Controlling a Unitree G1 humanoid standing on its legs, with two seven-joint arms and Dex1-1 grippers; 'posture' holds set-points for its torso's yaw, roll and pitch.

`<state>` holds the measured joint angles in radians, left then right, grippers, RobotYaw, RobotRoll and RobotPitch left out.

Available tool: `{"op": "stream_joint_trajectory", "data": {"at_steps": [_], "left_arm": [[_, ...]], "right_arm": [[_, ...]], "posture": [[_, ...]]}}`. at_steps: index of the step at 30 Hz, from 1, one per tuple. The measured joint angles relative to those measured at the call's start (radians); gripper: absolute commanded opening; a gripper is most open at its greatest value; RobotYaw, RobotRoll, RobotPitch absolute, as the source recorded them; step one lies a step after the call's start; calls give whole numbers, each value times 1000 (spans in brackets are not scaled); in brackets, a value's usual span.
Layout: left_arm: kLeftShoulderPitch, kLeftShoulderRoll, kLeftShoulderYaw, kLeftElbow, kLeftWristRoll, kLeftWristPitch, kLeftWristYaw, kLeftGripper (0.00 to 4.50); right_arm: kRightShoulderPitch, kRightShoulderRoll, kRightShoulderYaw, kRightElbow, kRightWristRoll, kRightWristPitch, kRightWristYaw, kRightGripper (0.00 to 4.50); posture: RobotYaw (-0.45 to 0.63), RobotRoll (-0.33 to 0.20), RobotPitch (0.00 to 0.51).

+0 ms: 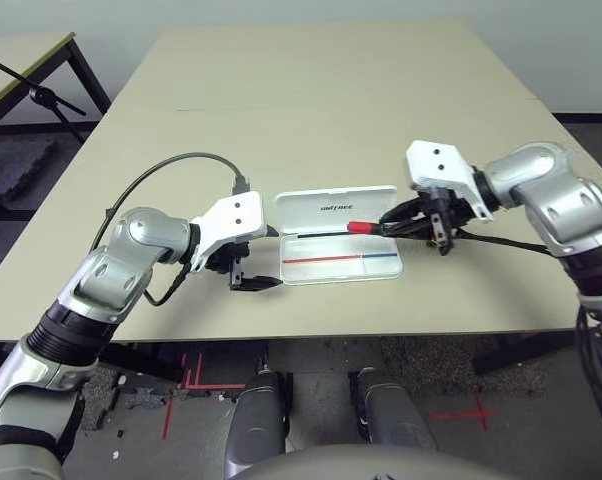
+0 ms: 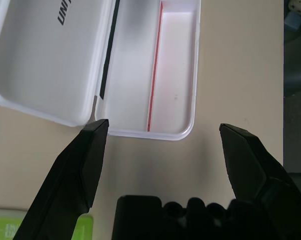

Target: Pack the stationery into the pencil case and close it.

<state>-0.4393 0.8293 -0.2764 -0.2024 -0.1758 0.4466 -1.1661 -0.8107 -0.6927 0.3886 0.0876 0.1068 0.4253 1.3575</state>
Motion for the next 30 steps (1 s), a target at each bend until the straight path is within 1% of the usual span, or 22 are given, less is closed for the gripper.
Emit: {"op": "stream_joint_trajectory", "data": {"at_steps": [4, 9, 21, 25, 28, 30], "left_arm": [[13, 0, 1, 0, 1, 0, 2, 4500], [19, 0, 1, -9, 1, 0, 12, 4500], [23, -3, 1, -16, 1, 5, 28, 4500], [24, -3, 1, -16, 1, 5, 34, 4500], [24, -4, 1, -16, 1, 5, 35, 4500], [25, -4, 1, -16, 1, 5, 35, 4500]], "right_arm": [[-5, 67, 38, 51, -72, -48, -53, 440], [-5, 126, 63, 116, -126, -128, -94, 440], [-5, 205, 65, 202, -143, -238, -101, 440], [-5, 227, 62, 235, -148, -282, -120, 1839], [-5, 237, 57, 238, -146, -303, -125, 3035], [-5, 237, 38, 238, -129, -303, -119, 3736]], "posture": [[-32, 0, 78], [-23, 0, 78], [-12, 0, 74], [-15, 0, 75], [-20, 0, 75], [-22, 0, 76]]}}
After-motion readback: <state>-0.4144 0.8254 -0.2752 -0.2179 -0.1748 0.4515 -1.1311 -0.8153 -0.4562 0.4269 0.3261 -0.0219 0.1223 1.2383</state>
